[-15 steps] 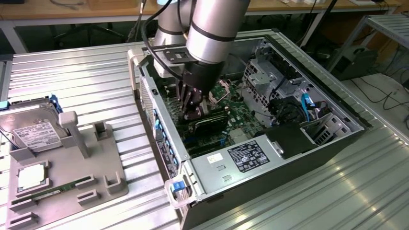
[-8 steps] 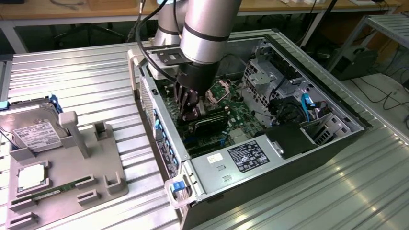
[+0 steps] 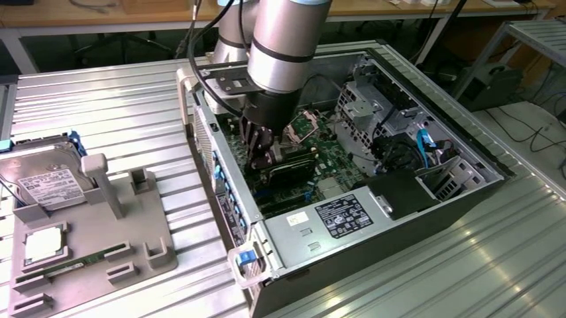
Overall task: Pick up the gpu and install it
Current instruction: 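Press down on the gpu until it lock into place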
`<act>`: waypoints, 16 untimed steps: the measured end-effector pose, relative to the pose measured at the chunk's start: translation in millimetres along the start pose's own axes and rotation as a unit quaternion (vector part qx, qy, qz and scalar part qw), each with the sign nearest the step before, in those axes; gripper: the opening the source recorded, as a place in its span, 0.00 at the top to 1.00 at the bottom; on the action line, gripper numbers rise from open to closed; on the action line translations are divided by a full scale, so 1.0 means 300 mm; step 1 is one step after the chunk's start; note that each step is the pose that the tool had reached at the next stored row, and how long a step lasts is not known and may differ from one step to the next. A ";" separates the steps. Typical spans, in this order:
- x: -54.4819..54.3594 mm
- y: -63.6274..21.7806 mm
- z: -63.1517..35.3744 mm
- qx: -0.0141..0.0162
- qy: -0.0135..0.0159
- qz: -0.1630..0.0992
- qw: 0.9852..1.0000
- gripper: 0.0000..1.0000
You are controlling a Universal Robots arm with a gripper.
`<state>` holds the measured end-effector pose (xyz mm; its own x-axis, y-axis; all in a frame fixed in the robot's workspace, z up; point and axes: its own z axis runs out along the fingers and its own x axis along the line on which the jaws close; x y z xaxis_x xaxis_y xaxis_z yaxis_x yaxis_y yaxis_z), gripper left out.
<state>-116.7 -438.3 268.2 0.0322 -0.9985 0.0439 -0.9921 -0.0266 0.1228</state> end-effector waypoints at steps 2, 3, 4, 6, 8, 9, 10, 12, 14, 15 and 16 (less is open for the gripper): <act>0.000 0.000 -0.001 0.001 0.000 0.000 1.000 0.89; 0.000 0.000 -0.005 0.001 -0.001 0.000 1.000 0.89; 0.000 0.001 -0.013 0.001 -0.001 0.000 1.000 0.89; 0.001 0.005 -0.042 0.001 0.000 0.000 1.000 0.89; 0.001 0.004 -0.051 0.002 0.000 0.000 1.000 0.89; 0.001 0.004 -0.051 0.002 0.000 0.000 1.000 0.89; 0.001 0.002 -0.051 0.003 0.000 0.000 1.000 0.89; 0.001 -0.008 -0.053 0.005 0.000 -0.001 1.000 0.89; 0.002 -0.024 -0.055 0.007 0.000 -0.001 1.000 0.89; 0.002 -0.032 -0.056 0.008 0.000 -0.001 1.000 0.89; 0.002 -0.042 -0.057 0.009 0.000 -0.001 1.000 0.89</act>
<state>-102.1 -437.8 283.6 0.0342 -0.9984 0.0440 -0.9940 -0.0293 0.1055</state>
